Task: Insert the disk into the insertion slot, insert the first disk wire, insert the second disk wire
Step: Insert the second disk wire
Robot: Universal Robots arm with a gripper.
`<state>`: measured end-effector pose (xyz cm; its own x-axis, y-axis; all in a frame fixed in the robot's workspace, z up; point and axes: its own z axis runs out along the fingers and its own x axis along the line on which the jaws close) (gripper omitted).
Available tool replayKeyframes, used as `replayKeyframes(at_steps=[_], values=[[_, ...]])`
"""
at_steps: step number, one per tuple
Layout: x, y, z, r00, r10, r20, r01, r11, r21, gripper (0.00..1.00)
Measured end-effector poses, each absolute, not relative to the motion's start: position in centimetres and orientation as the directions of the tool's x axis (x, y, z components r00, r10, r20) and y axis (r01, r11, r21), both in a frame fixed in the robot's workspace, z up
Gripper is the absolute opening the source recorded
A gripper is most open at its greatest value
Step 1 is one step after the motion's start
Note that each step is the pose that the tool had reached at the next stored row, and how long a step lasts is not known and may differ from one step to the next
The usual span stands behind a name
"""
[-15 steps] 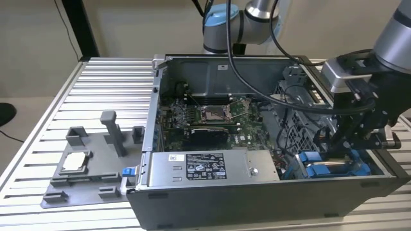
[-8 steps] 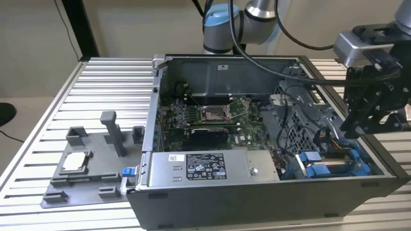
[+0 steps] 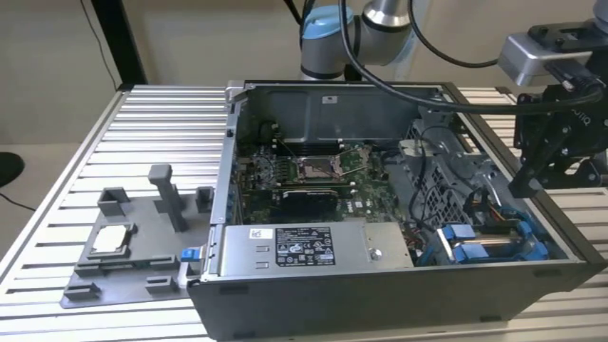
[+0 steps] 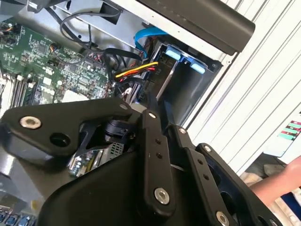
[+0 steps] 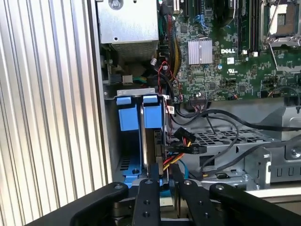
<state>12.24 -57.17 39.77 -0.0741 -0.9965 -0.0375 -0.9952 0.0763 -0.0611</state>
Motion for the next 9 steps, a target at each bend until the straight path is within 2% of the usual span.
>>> replayKeyframes(at_steps=[9], values=[[12.24,-57.19,39.77,-0.074,-0.997,-0.037,-0.995,0.076,-0.061,0.0]])
